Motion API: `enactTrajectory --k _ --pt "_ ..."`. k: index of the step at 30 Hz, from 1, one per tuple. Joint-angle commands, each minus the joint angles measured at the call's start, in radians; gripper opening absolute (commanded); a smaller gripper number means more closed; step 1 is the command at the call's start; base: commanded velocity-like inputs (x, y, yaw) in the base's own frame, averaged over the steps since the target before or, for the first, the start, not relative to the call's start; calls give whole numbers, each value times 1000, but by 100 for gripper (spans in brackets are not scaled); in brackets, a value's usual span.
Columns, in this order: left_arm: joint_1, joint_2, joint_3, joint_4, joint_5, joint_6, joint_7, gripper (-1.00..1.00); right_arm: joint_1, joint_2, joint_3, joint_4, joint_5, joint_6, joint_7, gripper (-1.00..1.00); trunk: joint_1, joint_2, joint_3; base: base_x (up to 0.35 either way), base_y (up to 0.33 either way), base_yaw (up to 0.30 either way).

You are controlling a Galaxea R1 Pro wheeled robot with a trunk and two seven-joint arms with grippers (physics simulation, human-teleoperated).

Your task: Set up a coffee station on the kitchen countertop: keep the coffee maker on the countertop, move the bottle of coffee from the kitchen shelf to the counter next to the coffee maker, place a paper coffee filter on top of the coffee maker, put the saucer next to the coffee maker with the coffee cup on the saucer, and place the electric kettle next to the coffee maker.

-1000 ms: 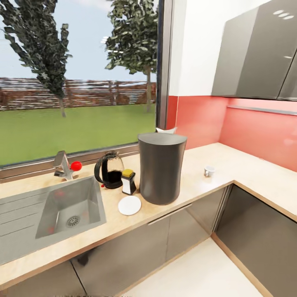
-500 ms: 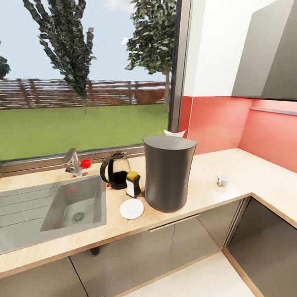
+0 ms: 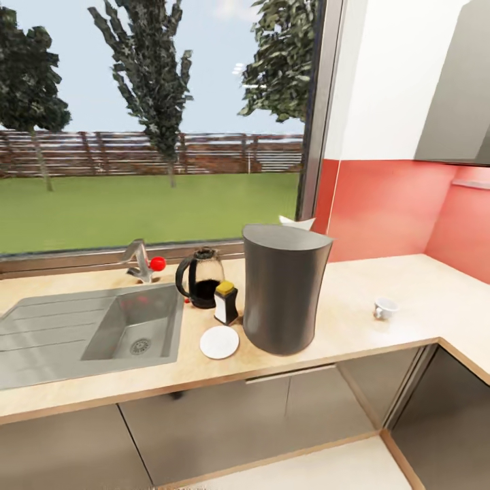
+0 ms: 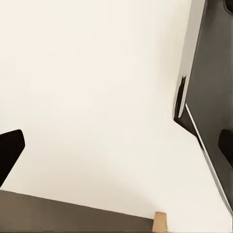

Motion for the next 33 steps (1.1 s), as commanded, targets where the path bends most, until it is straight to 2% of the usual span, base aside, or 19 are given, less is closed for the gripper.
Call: enactTrajectory --k 1,8,13,20,23,24,25,27,28,30,31,32,33 --pt "0 -1 6 -2 -1 -2 0 100 -1 0 9 1 -10 -3 -2 100 0 -1 -1 0 -273 229" --pt "0 1 6 -4 0 -4 0 100 -1 -1 9 1 -10 -3 -3 100 0 -1 -1 -101 -239 71" --pt "0 5 8 -7 -2 -5 0 100 -1 3 10 1 -9 -3 -3 100 0 -1 -1 -50 -33 2" --pt "0 4 6 -11 -5 -7 0 100 -1 -1 6 -31 -12 -14 -6 100 0 -1 -1 -235 -153 0" --pt "0 5 6 -11 -5 -6 0 100 -1 -1 0 -127 -14 -79 -7 100 0 -1 -1 -253 -166 0" --pt "0 5 6 -10 -5 -6 0 100 -1 -1 -3 -186 -16 -116 -7 100 0 -1 -1 -208 -127 0" --pt "0 6 6 -10 -5 -6 0 100 -1 -1 -4 -204 -16 -126 -7 100 0 -1 -1 -171 -102 0" --pt "0 6 6 -9 -6 -6 0 100 -1 0 -18 -314 -17 -151 -8 100 0 -1 -1 -72 -43 0" --pt "0 6 6 -7 -6 -6 0 100 -1 1 -48 -423 -18 -158 -12 100 0 -1 -1 -23 -14 0" --pt "0 8 6 -4 -7 -3 0 100 -1 3 -97 -555 -18 -157 -18 100 0 -1 -1 -12 -7 0" --pt "1 18 6 -2 -7 0 1 100 -1 5 -133 -645 -18 -150 -21 100 0 -1 -1 -5 -3 0" --pt "1 24 6 -1 -7 0 1 100 -1 5 -141 -670 -18 -145 -22 100 0 -1 -1 -4 -2 0" --pt "2 73 21 4 17 6 -1 100 -6 8 -170 -843 -18 -16 -24 100 0 -1 -1 0 0 0"
